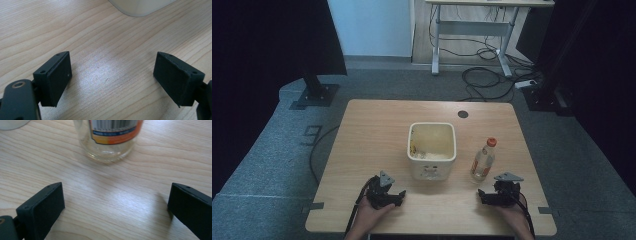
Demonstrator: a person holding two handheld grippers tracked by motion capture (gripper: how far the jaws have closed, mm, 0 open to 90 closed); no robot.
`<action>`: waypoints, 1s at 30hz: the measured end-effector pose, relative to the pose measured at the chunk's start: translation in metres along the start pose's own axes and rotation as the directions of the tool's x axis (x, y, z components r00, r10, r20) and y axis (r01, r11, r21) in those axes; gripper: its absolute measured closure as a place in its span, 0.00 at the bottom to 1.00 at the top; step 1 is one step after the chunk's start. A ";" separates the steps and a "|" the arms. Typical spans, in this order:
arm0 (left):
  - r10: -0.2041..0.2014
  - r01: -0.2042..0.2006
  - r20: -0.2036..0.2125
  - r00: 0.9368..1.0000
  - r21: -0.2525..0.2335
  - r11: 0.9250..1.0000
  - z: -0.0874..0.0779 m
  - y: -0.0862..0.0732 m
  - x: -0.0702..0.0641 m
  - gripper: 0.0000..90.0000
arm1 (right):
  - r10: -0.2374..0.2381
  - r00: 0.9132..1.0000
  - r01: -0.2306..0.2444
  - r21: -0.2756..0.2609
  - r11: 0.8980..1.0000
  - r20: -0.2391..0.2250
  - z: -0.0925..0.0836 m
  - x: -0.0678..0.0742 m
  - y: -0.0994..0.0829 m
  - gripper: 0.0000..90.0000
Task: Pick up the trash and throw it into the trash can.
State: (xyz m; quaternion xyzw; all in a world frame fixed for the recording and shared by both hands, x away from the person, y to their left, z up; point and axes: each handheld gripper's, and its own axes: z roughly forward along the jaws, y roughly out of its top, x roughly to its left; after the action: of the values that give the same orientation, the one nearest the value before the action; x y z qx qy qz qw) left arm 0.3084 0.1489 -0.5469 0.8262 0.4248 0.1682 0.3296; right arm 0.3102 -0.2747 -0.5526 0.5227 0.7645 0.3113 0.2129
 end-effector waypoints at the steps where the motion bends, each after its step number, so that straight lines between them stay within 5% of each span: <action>1: 0.000 0.000 0.000 1.000 0.000 1.000 0.000 0.000 0.000 0.17 | 0.001 1.000 -0.001 -0.004 1.000 -0.002 -0.001 -0.001 0.000 0.01; 8: 0.000 0.000 0.000 1.000 0.000 1.000 0.000 0.000 0.000 0.17 | 0.036 0.999 -0.036 -0.040 0.999 -0.006 -0.007 -0.010 0.004 0.01; 30: 0.003 -0.003 0.003 1.000 0.001 1.000 0.000 0.000 0.000 0.17 | 0.004 1.000 -0.006 -0.096 0.995 -0.030 -0.026 -0.010 0.016 0.03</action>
State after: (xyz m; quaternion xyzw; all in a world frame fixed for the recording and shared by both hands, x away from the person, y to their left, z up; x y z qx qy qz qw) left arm 0.3087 0.1483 -0.5468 0.8271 0.4233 0.1674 0.3296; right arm 0.3078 -0.2865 -0.5233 0.5090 0.7505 0.3561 0.2255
